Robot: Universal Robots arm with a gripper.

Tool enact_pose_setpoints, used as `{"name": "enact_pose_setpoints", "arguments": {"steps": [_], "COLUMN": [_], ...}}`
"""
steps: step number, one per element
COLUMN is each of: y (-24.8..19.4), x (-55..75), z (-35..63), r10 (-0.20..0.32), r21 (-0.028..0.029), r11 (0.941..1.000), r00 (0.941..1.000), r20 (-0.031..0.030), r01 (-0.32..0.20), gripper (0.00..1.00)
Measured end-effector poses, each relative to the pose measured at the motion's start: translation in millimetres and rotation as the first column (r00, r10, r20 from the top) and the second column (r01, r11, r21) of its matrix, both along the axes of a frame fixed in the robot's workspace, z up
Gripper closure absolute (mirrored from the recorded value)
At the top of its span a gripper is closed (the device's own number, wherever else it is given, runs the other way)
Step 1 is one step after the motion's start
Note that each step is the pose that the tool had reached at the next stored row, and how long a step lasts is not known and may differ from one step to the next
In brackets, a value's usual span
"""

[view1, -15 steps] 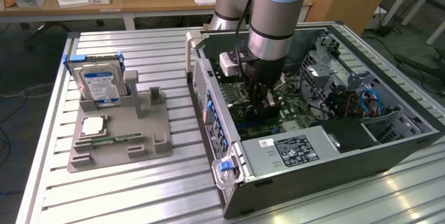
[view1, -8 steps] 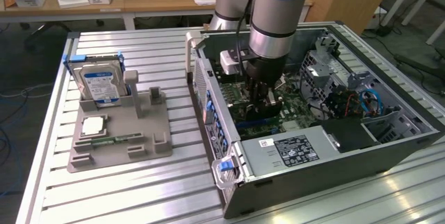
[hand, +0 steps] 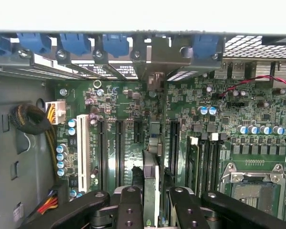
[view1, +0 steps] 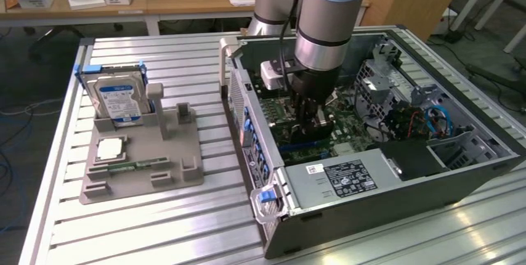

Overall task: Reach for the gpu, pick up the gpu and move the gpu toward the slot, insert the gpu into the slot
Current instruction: 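Insert the gpu into the slot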

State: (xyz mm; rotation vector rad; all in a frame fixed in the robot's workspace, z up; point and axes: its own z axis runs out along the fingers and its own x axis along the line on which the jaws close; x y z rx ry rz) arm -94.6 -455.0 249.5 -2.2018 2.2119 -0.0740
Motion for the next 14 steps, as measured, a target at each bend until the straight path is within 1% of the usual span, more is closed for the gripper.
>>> {"name": "enact_pose_setpoints", "arguments": {"steps": [4,14], "y": [0.0,-0.1], "x": [0.0,0.0], "z": [-0.7,-1.4], "r10": [0.000,0.000], "r21": [0.0045,0.0071], "r11": [1.0000,1.0000], "r00": [1.0000,1.0000], "r20": [0.0000,0.0000], "r01": [0.000,0.000], "gripper": [0.74,0.74]}}
